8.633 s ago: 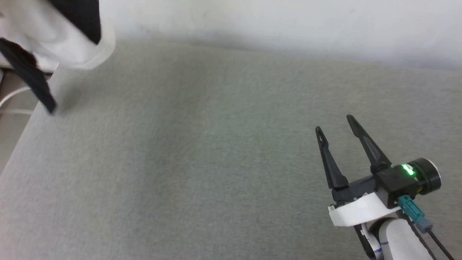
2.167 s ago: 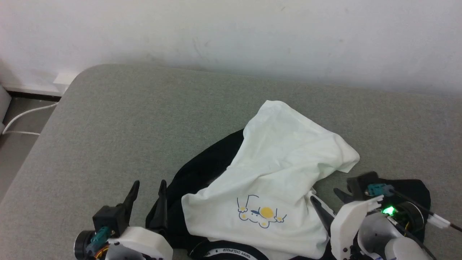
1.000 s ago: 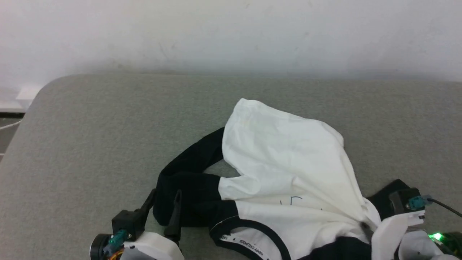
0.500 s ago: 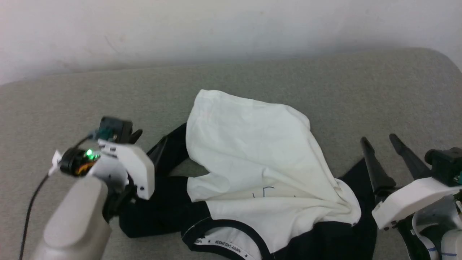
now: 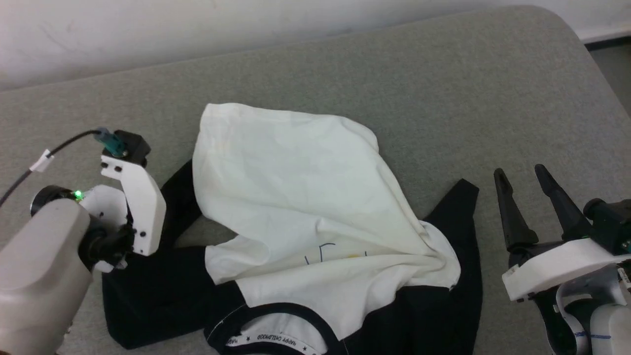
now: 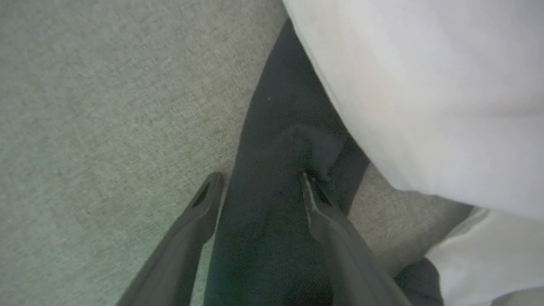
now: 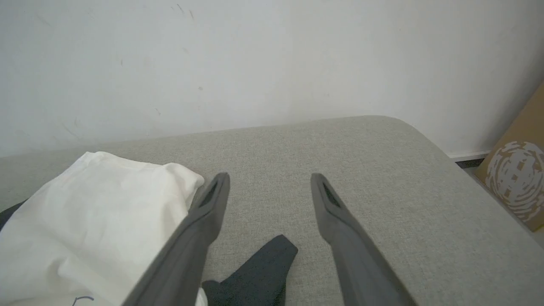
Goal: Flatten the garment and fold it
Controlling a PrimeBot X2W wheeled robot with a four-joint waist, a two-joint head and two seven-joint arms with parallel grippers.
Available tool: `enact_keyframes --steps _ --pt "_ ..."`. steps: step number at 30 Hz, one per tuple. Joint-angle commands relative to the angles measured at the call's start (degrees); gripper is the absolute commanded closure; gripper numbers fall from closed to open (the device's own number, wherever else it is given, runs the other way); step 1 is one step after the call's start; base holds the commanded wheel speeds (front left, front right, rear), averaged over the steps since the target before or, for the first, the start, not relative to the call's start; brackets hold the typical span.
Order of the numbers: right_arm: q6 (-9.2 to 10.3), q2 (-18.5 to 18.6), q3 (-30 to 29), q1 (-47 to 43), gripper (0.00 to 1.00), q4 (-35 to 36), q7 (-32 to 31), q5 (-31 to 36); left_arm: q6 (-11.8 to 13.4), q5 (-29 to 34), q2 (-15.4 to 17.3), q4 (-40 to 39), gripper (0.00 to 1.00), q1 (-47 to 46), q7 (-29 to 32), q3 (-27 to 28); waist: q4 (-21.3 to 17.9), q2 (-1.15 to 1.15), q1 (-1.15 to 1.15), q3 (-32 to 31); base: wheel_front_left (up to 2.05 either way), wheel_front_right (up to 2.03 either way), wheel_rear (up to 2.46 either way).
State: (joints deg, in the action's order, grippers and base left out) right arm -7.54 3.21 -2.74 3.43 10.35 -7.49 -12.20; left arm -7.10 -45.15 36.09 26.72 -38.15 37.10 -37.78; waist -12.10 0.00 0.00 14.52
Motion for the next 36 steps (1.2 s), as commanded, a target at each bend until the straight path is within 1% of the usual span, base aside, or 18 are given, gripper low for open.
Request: enact_keyframes --steps 1,3,5,8,10,13,18,19,20,22,27,28,29,32,34,36 --pt "0.05 -0.3 -0.2 0.7 0.0 -0.6 0.7 0.2 -0.4 -3.0 -0.1 1.1 1.0 0.2 0.5 -1.4 -2.0 0.0 0.0 2.2 0.0 0.0 0.0" --pt "0.05 -0.3 -0.5 0.5 0.0 -1.0 1.2 0.2 -0.4 -5.0 0.2 2.0 1.0 0.2 -0.4 -1.5 -1.6 0.0 0.0 2.2 0.0 0.0 0.0" --pt "0.05 -0.3 -0.7 0.5 0.0 -1.4 1.4 0.2 -0.3 -4.8 0.8 3.8 1.0 -0.6 -3.2 -0.5 -0.9 0.0 0.0 1.8 0.0 0.0 0.0" --pt "0.05 -0.3 -1.0 0.6 0.0 -1.7 1.5 0.5 1.2 -3.2 1.5 6.4 1.0 -1.8 -8.9 1.3 0.5 0.0 0.0 0.5 0.0 0.0 0.0" --pt "0.05 -0.3 -1.3 0.5 0.0 -1.7 1.3 1.0 2.9 -2.0 2.2 7.1 1.0 -2.5 -13.1 2.6 1.8 0.0 0.0 -0.6 0.0 0.0 0.0" --pt "0.05 -0.3 -1.7 0.2 0.0 -1.7 1.0 1.3 6.1 0.3 3.7 7.5 1.0 -3.4 -18.5 4.2 3.6 0.0 0.0 -2.2 0.0 0.0 0.0" --pt "0.05 -0.3 -0.4 0.3 0.0 -1.3 0.4 1.5 12.3 4.4 6.3 7.1 1.0 -5.0 -26.8 6.6 4.9 0.0 0.0 -2.4 0.0 0.0 0.0" --pt "0.05 -0.3 -0.1 0.4 0.0 -1.3 0.4 1.4 13.1 5.0 6.4 7.0 1.0 -5.3 -27.7 6.7 4.9 0.0 0.0 -2.1 0.0 0.0 0.0" --pt "0.05 -0.3 -0.1 0.4 0.0 -1.3 0.4 1.4 13.1 5.0 6.4 7.0 1.0 -5.3 -27.7 6.7 4.9 0.0 0.0 -2.1 0.0 0.0 0.0" --pt "0.05 -0.3 0.5 0.6 0.0 -1.3 0.5 1.2 14.2 5.4 5.8 7.2 1.0 -5.4 -28.4 6.5 4.6 0.0 0.0 -1.5 0.0 0.0 0.0" --pt "0.05 -0.3 1.2 1.0 0.0 -2.2 1.1 0.7 14.3 5.3 3.0 10.9 1.0 -4.1 -25.4 4.2 3.0 0.0 0.0 -0.1 0.0 0.0 0.0" --pt "0.05 -0.3 1.2 1.0 0.0 -2.6 1.2 0.6 14.3 5.2 2.4 12.1 0.72 -3.7 -24.9 3.8 2.8 0.0 0.0 0.1 0.0 0.0 0.0" --pt "0.05 -0.3 1.2 0.9 0.0 -2.9 1.2 0.3 14.4 5.4 2.0 13.4 0.0 -3.3 -24.4 3.2 2.5 0.0 0.0 0.1 0.0 0.0 0.0" --pt "0.05 -0.3 1.3 0.7 0.0 -4.2 0.6 0.1 14.0 5.5 0.8 16.2 0.0 -2.6 -25.4 2.6 2.2 0.0 0.0 0.0 0.0 0.0 0.0" --pt "0.05 -0.3 0.6 0.4 0.0 -5.0 -0.5 0.1 13.9 5.7 0.2 16.8 0.0 -2.5 -28.7 2.8 2.4 0.0 0.0 -0.5 0.0 0.0 0.0" --pt "0.05 -0.3 -0.2 -0.1 0.0 -5.8 -2.9 0.8 14.0 5.9 -0.5 16.7 0.0 -2.6 -33.2 3.5 3.1 0.0 0.0 -1.3 0.0 0.0 0.0"
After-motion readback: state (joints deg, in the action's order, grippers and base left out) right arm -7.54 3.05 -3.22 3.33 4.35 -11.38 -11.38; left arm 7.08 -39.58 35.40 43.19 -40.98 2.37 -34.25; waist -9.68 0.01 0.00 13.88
